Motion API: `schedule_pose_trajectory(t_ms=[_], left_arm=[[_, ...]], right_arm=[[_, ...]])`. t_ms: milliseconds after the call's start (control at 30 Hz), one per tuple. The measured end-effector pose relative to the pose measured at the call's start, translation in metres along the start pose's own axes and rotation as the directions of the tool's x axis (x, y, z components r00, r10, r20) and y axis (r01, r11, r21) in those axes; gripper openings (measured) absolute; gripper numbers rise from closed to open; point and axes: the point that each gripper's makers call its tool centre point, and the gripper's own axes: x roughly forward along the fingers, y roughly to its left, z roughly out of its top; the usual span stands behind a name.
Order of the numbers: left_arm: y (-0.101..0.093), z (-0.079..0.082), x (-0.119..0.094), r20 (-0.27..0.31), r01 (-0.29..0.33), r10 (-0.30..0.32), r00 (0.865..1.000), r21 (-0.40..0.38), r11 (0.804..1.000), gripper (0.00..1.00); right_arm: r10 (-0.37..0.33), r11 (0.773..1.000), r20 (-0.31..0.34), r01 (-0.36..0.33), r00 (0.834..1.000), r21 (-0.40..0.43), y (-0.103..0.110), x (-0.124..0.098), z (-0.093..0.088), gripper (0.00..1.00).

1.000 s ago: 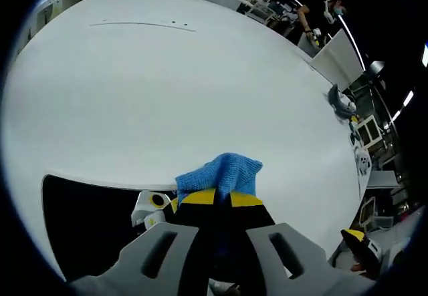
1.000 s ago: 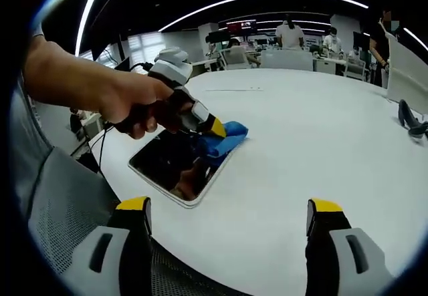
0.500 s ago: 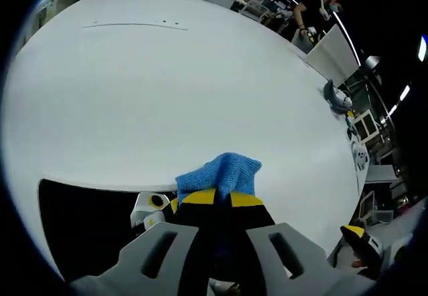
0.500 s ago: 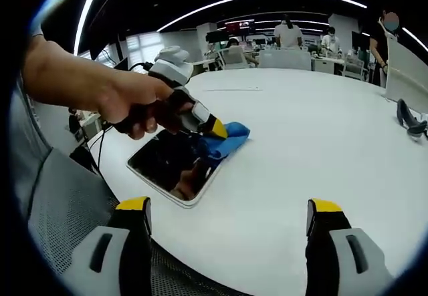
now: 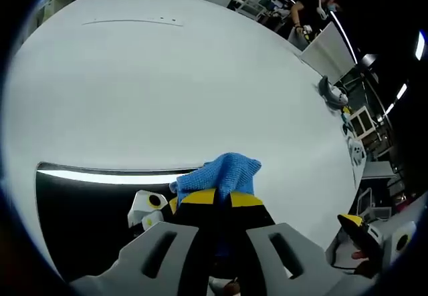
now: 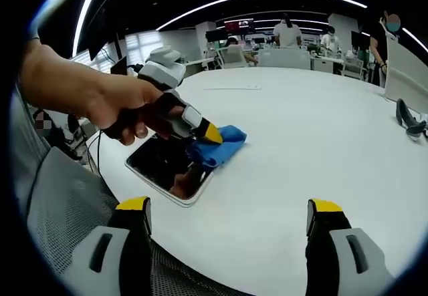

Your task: Wipe the mirror surface with the cleaning cloth until all visible marks leave the cleaned area.

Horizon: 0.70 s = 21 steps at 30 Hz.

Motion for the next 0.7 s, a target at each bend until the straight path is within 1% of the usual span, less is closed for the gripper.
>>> schedule_pose_trajectory(t_ms=[200, 533, 633, 700], left_arm=[[-0.002, -0.007, -0.003, -0.001, 0.002, -0.002, 1.000, 0.010, 1.000, 0.02], [-0.003, -0.018, -0.009, -0.009, 0.010, -0.010, 1.000, 0.004, 1.000, 0.02], [-0.003, -0.020, -0.010, -0.010, 0.011, -0.011, 1.000, 0.004, 1.000, 0.02], [-0.004, -0.022, -0.011, -0.013, 0.010, -0.010, 1.000, 0.005, 1.000, 0.02]], right_arm=[[-0.002, 1.000, -0.003, 0.002, 1.000, -0.001, -0.001, 0.000, -0.001, 0.96], [-0.004, 1.000, 0.004, 0.004, 1.000, 0.006, 0.000, -0.001, 0.001, 0.97], [0.006, 1.000, 0.001, -0.006, 1.000, 0.005, 0.003, -0.001, 0.001, 0.96], [0.020, 1.000, -0.005, -0.020, 1.000, -0.013, 0.006, 0.000, -0.001, 0.97]])
